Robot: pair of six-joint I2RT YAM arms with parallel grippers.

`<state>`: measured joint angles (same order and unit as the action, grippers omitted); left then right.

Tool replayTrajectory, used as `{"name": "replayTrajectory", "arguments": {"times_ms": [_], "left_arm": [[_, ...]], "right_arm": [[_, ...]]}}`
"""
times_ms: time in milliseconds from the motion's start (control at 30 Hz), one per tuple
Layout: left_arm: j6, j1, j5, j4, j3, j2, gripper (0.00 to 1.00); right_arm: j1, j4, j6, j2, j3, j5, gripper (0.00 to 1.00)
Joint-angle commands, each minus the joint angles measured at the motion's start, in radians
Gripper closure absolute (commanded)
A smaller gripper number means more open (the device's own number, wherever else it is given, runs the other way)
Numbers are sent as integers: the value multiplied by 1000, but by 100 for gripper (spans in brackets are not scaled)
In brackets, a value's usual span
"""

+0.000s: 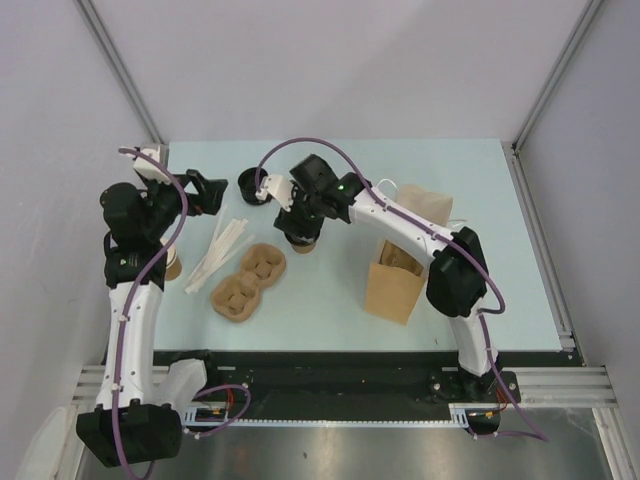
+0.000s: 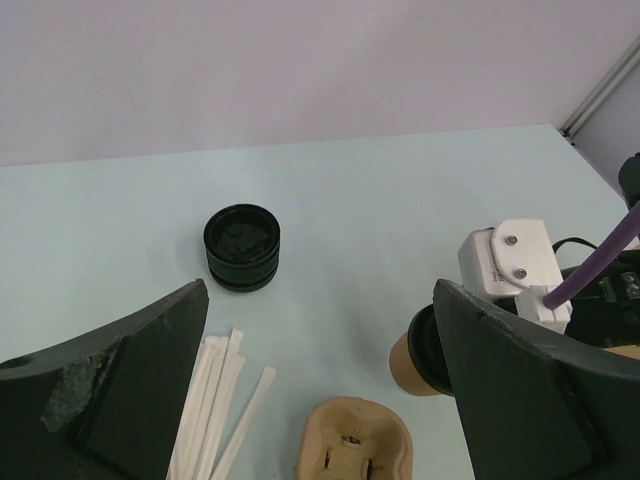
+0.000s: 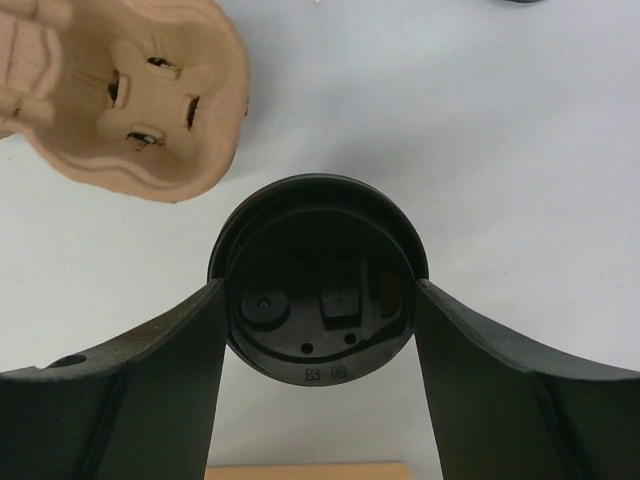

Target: Pack the takeout coffee

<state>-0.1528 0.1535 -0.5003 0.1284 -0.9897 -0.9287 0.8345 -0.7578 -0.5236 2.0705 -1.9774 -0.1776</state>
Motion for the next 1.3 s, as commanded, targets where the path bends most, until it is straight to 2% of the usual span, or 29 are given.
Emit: {"name": "replayTrajectory", "arguments": {"times_ms": [0,133,233,267,333,433,833,967,1067,1133,1267], "left_arm": [[-42,14,-23,-39,-47,-38,0],[-56,14,-18,-52,-50,-56,0],[-70,12,-32,-53,-50,-68,0],[-71,14,-37,-49,-53,-70,0],[-70,14,-46,-41,-53,-67,0],[-54,12,-55,-20,-63,-67,0],[-34,11,-90,16,-145,-136,0],[-28,-9,-107,13,-190,-162,1],[13,-89,-110,36,-227,-177,0],[42,-187,-118,72,-263,-205,1],[78,-349,-168,76,-294,-255,3]], "right_arm": [[-15,130,22,-6,74,-48,49],[-11,199,27,-35,170,-43,47],[-14,232,20,-47,213,-45,42],[-14,236,16,-47,222,-43,31],[-15,247,13,-50,235,-30,21],[-15,249,20,-70,229,-37,1],[-54,91,71,-148,17,-131,0],[-60,-27,99,-158,-202,-186,0],[-87,-98,138,-177,-407,-253,0],[-141,-135,139,-193,-463,-275,0],[-303,-132,169,-309,-382,-305,0]]}}
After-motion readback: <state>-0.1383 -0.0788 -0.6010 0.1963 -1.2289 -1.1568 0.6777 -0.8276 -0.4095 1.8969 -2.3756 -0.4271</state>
